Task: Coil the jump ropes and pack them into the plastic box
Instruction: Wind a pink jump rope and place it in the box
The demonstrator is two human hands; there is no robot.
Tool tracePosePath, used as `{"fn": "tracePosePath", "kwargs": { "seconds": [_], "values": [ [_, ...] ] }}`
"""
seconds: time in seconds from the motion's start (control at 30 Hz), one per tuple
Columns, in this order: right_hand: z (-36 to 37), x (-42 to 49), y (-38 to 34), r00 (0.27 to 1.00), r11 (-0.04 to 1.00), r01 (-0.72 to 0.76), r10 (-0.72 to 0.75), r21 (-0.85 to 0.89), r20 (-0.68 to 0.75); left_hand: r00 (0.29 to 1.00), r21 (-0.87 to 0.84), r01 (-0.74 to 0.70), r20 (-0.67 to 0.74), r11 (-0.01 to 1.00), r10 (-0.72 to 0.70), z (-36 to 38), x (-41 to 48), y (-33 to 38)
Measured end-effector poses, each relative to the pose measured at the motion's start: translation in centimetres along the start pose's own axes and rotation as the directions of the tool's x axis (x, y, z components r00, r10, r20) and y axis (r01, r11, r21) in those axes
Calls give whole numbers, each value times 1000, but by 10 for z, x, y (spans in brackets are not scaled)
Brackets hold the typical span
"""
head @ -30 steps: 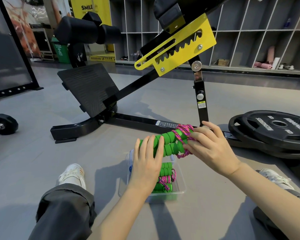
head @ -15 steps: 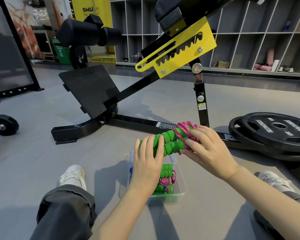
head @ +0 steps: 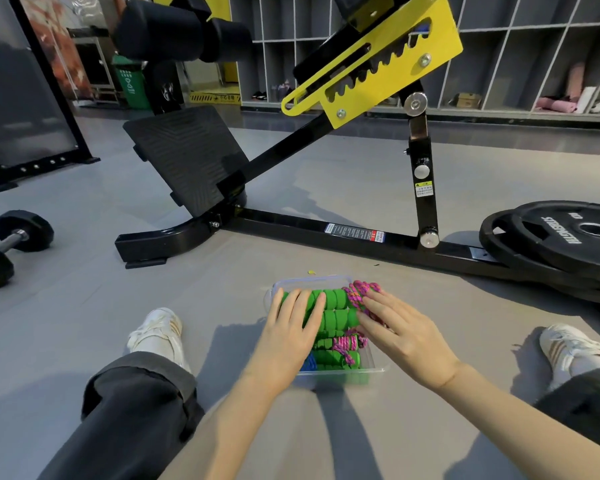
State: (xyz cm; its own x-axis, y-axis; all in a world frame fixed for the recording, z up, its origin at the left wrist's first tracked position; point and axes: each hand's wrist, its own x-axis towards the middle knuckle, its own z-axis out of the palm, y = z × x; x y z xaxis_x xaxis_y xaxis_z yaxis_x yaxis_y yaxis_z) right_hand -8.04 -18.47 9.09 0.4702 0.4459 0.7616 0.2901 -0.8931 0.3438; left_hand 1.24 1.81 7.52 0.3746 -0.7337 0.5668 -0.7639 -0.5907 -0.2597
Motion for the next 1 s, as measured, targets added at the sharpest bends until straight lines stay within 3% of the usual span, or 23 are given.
{"fn": "tracePosePath", "kwargs": {
  "seconds": [0.17, 0.3, 0.57, 0.8, 1.0],
  "values": [
    [36, -33, -20, 993, 995, -96, 94, 25, 77, 986, 35, -49, 158, 998, 43, 35, -21, -3],
    [58, -55, -26, 980, 986, -155, 146, 60, 136, 933, -17, -60, 355, 998, 62, 55, -26, 1],
    [89, -85, -28, 938, 958, -273, 244, 89, 244, 852, -115, -61, 512, 991, 112, 95, -30, 0],
    [98, -102, -29, 941, 956, -269, 236, 115, 242, 898, -260, -39, 415, 965, 148, 110, -34, -2],
    [92, -115, -27, 948, 975, -185, 144, 122, 284, 927, -282, -18, 354, 959, 121, 110, -37, -3]
  ]
}}
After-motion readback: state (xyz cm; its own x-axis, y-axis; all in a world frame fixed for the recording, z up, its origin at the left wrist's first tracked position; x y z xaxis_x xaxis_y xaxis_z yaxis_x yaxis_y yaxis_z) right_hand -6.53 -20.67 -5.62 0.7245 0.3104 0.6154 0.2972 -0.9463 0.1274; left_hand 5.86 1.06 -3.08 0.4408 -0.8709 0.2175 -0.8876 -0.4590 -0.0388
